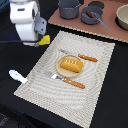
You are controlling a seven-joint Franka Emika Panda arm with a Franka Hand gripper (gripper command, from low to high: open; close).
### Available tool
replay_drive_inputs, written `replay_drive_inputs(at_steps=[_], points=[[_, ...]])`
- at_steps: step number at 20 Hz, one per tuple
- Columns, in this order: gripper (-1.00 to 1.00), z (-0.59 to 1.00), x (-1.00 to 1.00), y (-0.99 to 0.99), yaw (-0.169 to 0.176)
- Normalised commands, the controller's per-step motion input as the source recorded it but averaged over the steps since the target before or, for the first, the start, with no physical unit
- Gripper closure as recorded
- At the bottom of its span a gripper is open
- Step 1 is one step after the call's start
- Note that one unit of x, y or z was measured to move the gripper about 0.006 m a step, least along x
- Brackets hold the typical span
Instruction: Interact with the objects in diverse but meaningful ways.
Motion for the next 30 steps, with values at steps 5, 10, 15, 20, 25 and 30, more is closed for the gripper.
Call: replay_drive_inputs(at_steps=[5,10,15,20,25,30], points=[[1.00,0.36,1.00,0.50,0.000],[1.00,0.33,1.00,0.51,0.000],[1.00,0.30,1.00,0.50,0.000],[1.00,0.28,1.00,0.44,0.000],[1.00,0.27,1.00,0.41,0.000],[1.00,0.10,0.98,0.34,-0.005]])
